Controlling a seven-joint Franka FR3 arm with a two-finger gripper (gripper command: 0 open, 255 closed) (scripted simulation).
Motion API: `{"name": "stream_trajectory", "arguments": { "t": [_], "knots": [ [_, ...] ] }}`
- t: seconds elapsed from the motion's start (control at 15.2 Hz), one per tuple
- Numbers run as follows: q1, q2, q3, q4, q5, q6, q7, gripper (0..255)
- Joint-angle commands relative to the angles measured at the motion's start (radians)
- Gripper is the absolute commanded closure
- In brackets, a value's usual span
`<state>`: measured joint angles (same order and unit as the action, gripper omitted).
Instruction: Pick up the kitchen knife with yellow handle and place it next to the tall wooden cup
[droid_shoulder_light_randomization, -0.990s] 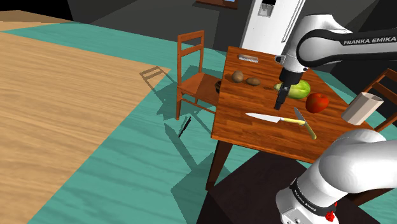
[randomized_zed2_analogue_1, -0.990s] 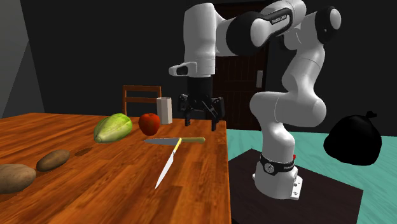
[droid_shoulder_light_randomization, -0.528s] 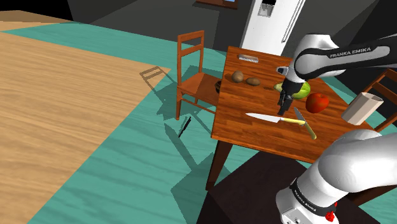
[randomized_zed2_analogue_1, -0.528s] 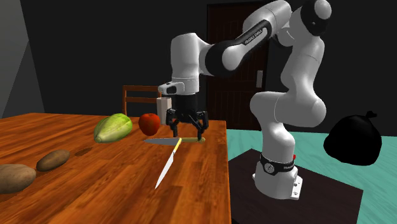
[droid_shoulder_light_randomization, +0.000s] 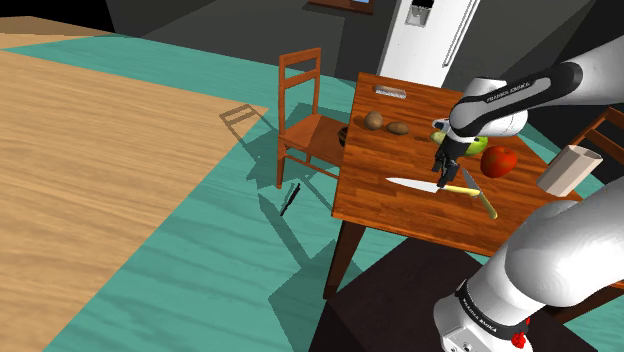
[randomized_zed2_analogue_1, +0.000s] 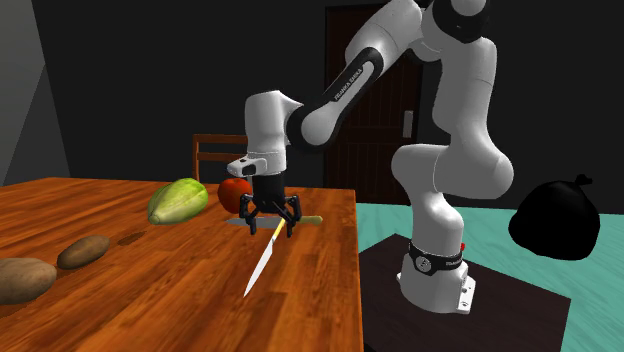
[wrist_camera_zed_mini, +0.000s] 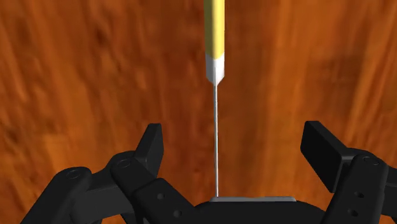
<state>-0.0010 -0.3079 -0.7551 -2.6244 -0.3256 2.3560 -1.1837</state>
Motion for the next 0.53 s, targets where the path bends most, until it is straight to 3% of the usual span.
{"name": "stream_trajectory", "arguments": {
  "t": [0.0,0.46],
  "knots": [
    [0.021,0.056,-0.036,0.008,0.028,0.049,-0.053,0],
    [0.06,0.165,-0.081,-0.019,0.106,0.17,-0.113,0]
  ]
}}
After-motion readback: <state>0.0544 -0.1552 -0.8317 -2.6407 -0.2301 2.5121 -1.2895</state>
